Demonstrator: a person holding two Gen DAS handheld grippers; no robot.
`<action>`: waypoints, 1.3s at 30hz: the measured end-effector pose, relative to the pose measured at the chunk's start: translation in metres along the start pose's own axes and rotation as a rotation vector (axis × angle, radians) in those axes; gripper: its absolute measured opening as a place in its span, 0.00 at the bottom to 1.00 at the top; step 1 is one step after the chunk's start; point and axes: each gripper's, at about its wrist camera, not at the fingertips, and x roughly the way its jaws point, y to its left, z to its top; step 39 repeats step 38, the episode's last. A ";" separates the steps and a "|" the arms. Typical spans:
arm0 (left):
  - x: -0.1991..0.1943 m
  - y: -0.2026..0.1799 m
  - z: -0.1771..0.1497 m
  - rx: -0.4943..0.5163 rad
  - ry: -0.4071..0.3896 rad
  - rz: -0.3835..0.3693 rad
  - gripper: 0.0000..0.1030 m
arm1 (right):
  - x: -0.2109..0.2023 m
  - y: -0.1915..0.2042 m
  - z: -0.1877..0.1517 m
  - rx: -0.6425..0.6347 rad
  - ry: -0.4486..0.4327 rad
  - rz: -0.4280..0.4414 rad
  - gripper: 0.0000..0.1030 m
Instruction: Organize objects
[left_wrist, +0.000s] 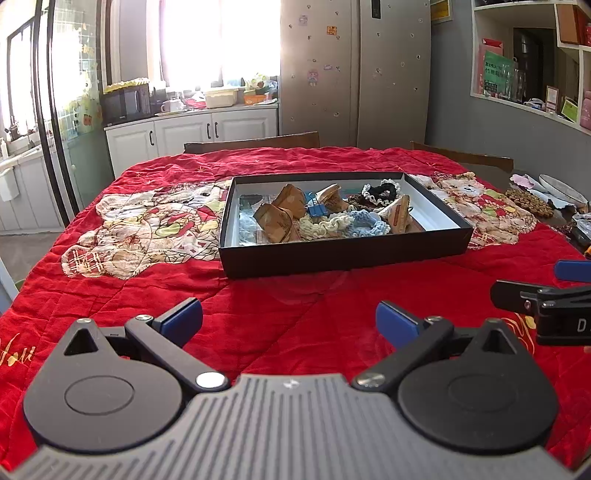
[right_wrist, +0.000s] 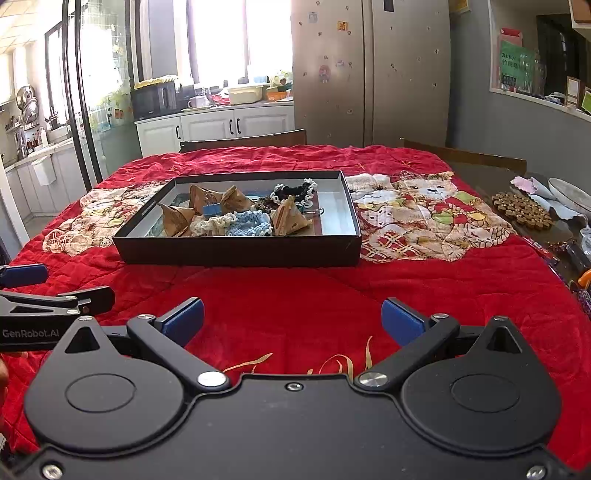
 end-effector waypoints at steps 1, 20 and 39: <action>0.000 0.000 0.000 0.001 0.000 0.000 1.00 | 0.000 0.000 0.000 -0.001 0.001 -0.001 1.00; 0.002 -0.001 0.000 -0.009 0.020 -0.012 1.00 | 0.002 -0.001 -0.002 0.007 0.013 0.002 1.00; 0.001 -0.001 -0.001 -0.011 0.009 -0.009 1.00 | 0.003 0.002 -0.002 0.002 0.019 0.007 1.00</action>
